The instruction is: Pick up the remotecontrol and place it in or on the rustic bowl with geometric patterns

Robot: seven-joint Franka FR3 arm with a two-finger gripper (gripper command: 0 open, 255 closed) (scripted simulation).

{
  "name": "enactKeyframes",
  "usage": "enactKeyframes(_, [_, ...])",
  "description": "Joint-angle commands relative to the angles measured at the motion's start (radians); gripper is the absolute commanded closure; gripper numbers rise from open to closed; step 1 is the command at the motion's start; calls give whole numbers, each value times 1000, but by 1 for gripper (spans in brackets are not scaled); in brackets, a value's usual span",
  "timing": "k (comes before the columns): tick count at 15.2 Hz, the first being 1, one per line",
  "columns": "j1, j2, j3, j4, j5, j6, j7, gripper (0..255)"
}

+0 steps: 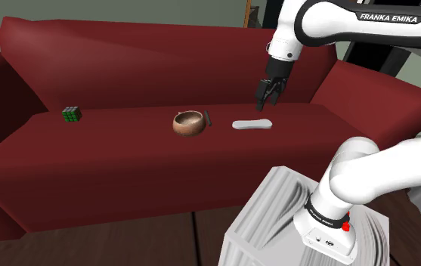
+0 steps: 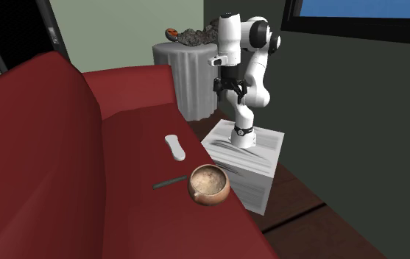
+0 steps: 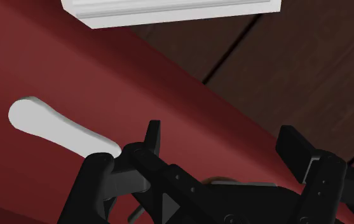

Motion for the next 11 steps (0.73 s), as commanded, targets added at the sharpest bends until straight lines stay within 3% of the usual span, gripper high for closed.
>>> enactKeyframes(1, [0, 0, 0, 0, 0, 0, 0, 0])
enactKeyframes(11, [22, 92, -234, -132, -210, 232, -478, 0])
